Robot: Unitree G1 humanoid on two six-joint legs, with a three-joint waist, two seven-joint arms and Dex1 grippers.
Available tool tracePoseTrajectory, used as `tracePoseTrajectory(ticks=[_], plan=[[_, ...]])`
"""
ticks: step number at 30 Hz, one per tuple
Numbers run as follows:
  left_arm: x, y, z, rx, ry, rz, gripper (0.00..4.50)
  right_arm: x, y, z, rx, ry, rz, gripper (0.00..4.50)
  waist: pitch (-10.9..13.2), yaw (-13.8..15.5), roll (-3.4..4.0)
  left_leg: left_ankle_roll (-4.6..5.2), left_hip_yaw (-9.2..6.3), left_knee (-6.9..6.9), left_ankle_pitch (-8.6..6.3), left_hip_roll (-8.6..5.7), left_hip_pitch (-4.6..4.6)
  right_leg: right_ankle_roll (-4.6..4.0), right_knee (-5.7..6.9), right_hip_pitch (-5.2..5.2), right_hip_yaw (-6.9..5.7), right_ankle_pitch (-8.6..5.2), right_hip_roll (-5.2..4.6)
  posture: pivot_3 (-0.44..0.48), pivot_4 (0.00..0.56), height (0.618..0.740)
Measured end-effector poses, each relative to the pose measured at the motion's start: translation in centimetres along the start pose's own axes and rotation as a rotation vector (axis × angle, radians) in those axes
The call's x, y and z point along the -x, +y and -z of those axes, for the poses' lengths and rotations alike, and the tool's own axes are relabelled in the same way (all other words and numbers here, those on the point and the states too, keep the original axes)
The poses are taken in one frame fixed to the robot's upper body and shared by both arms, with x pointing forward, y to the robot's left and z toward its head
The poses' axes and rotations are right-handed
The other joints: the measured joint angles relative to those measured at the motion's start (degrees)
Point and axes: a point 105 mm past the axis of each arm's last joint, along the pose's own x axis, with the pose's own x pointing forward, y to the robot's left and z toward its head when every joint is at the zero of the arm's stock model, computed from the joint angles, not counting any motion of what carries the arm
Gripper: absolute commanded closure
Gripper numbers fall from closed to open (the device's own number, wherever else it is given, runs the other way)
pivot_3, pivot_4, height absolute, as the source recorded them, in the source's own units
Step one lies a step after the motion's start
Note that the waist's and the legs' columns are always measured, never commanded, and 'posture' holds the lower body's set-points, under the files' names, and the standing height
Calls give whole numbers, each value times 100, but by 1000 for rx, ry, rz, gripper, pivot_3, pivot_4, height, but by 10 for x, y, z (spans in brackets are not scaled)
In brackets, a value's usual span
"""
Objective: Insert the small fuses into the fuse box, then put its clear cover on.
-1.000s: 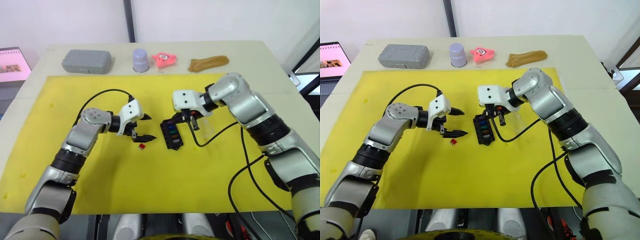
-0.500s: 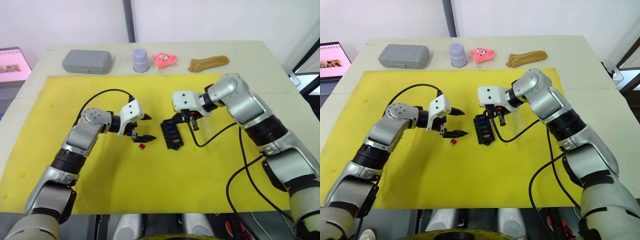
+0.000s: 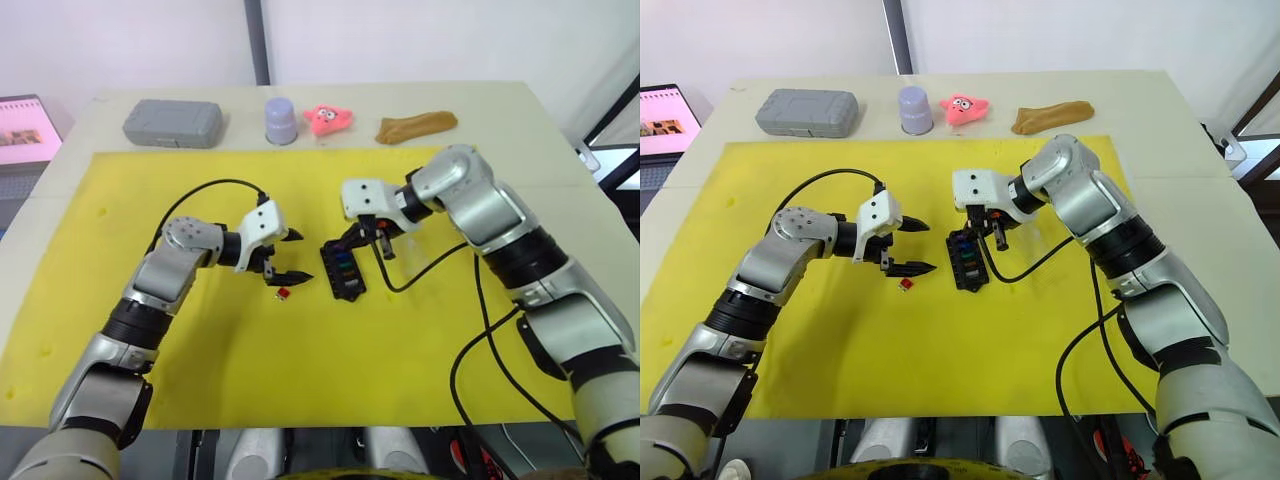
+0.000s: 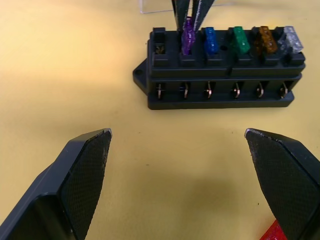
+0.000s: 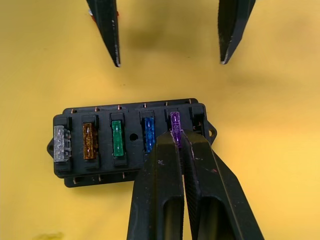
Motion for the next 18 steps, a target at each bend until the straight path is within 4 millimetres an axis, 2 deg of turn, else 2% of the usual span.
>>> tracePoseTrajectory(ticks=[7, 18], plan=[[0, 0, 0, 0, 0, -2, 23, 0, 1, -3, -19, 1, -24, 4500, 0, 0, 0, 0, 0, 0, 0, -1, 0, 0, 0, 0, 0, 0, -1, 0, 150, 740], [0, 0, -3, -11, -4, -7, 23, -7, -6, 2, 103, 47, 19, 4500, 0, -5, 0, -2, 0, 1, 1, -1, 1, 0, 1, 0, 0, 0, -1, 0, 150, 740]])
